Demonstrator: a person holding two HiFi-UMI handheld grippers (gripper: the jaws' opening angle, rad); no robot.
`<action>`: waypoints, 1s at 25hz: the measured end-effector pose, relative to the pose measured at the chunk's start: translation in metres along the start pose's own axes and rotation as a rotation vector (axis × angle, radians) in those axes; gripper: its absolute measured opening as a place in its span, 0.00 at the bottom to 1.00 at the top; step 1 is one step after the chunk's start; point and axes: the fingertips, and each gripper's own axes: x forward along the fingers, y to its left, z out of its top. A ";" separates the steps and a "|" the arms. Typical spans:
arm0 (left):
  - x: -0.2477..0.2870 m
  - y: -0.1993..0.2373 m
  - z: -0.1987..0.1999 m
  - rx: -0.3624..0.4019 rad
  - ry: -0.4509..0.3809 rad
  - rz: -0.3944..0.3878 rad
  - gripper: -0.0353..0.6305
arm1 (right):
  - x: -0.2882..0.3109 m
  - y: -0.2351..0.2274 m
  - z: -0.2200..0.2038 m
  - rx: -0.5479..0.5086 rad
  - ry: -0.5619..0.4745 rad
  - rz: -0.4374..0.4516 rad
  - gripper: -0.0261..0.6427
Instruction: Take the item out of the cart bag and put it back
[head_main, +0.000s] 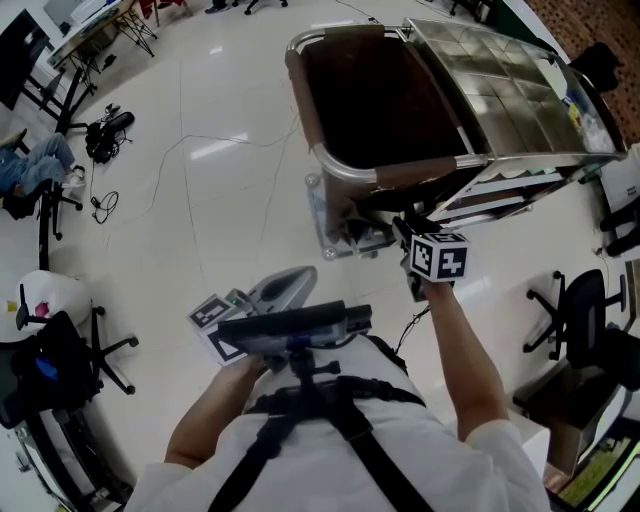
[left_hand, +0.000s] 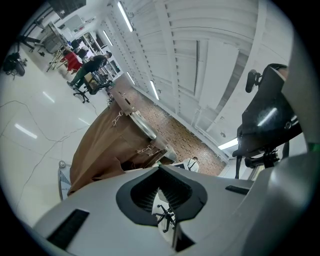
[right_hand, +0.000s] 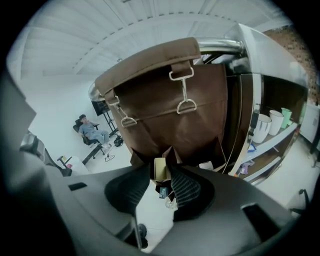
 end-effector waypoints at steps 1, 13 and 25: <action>0.000 0.000 0.000 -0.001 0.001 0.001 0.06 | 0.003 0.000 -0.001 0.001 0.006 0.000 0.24; 0.001 0.002 -0.001 -0.005 0.009 0.001 0.06 | 0.017 0.019 0.004 -0.019 0.021 0.037 0.24; -0.003 0.006 0.003 -0.006 -0.005 0.014 0.06 | 0.039 0.040 0.005 -0.060 0.064 0.081 0.23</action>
